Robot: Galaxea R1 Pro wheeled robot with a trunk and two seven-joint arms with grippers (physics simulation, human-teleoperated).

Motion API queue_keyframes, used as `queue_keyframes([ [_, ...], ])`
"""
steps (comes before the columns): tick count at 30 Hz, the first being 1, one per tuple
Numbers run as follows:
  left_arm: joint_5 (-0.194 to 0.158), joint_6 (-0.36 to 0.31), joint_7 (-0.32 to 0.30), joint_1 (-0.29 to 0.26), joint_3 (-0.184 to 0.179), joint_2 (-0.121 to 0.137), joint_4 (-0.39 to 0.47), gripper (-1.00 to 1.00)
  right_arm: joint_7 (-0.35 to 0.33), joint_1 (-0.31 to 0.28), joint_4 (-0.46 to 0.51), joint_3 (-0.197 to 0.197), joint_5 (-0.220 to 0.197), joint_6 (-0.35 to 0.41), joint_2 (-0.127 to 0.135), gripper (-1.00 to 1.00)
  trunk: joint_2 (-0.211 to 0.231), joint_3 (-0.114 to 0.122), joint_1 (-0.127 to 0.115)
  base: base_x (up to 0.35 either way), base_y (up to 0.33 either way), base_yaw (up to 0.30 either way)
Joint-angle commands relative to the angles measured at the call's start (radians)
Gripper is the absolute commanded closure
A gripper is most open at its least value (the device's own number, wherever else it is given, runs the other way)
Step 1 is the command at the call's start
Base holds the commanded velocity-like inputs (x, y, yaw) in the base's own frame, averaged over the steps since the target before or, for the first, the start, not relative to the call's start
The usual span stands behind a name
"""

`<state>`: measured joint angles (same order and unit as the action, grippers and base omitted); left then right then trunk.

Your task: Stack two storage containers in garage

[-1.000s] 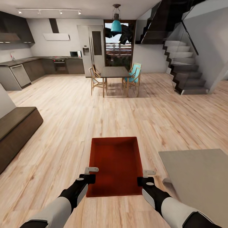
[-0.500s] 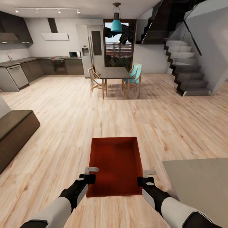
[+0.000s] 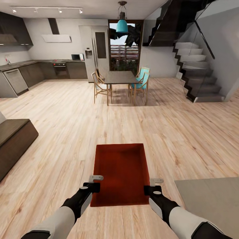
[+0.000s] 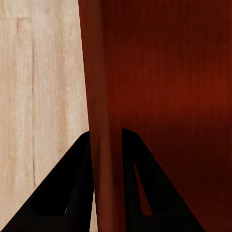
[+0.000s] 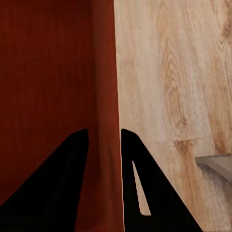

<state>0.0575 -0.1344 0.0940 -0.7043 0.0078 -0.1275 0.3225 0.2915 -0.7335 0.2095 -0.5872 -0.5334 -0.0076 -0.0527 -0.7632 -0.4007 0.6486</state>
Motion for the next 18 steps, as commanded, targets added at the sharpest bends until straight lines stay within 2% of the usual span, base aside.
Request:
queue_keyframes([
  [1,0.008,-0.007,0.009,0.0,-0.012,-0.001,0.001,1.0,0.015,-0.001,-0.001,0.0,0.0,-0.003,0.001,1.0,-0.001,-0.001,0.001,0.323,0.0,0.0],
  [18,0.008,-0.007,0.009,0.0,-0.012,-0.001,0.001,1.0,0.014,-0.001,-0.001,0.0,0.0,-0.003,0.001,1.0,-0.001,-0.001,0.001,0.323,0.0,0.0],
])
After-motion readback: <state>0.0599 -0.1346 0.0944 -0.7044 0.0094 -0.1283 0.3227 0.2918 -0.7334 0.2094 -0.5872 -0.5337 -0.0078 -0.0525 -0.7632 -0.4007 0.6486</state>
